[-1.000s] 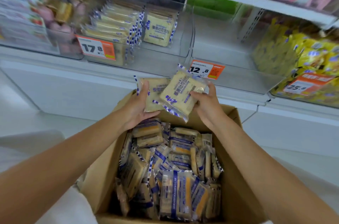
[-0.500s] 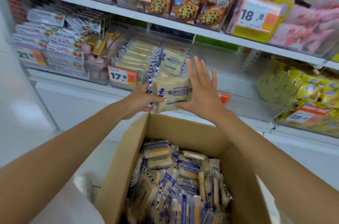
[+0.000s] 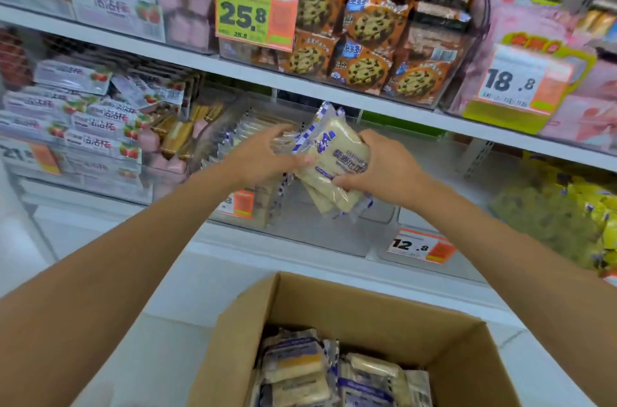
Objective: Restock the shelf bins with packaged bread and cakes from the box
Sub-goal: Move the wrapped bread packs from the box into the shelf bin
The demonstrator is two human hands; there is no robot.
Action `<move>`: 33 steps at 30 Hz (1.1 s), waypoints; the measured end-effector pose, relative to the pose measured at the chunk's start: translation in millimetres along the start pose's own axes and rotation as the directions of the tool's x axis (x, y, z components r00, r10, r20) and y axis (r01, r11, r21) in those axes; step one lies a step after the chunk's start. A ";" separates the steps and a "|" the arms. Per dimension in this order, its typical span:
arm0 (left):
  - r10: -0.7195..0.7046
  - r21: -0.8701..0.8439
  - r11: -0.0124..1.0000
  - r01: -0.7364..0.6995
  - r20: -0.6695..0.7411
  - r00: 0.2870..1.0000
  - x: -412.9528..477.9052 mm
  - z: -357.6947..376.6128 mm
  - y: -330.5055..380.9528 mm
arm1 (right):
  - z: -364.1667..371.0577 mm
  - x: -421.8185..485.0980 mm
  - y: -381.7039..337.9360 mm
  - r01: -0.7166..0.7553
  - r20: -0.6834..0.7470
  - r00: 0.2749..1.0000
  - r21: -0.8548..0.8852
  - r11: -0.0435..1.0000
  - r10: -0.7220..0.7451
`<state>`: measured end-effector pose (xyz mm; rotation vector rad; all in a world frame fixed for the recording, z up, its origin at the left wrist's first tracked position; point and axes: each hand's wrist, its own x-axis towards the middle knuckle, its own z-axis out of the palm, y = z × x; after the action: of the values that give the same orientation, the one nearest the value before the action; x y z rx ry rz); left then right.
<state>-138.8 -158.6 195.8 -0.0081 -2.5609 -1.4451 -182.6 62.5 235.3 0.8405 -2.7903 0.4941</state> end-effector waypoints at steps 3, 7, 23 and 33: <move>-0.049 0.218 0.976 0.021 0.126 0.991 25.1 -9.3 -17.0 | 0.9 28.4 8.2 -0.089 0.204 0.977 0.167 0.982 0.053; -0.141 0.626 0.780 -0.025 0.213 0.967 45.2 -14.7 -44.5 | 11.8 71.1 30.9 -0.401 0.568 0.802 0.281 0.872 0.185; -0.093 0.739 0.668 -0.088 0.201 0.975 51.1 -7.5 -70.7 | 128.9 110.2 50.5 -0.123 -0.009 0.989 -0.587 0.800 0.145; -0.080 0.695 0.715 -0.076 0.189 0.979 49.9 -7.8 -67.8 | 134.1 104.9 56.2 -0.180 0.088 0.975 -0.224 0.958 0.204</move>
<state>-193.3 -205.3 151.1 -0.0451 -3.1106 -0.3853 -311.3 5.0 124.4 0.5697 -2.9742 0.1707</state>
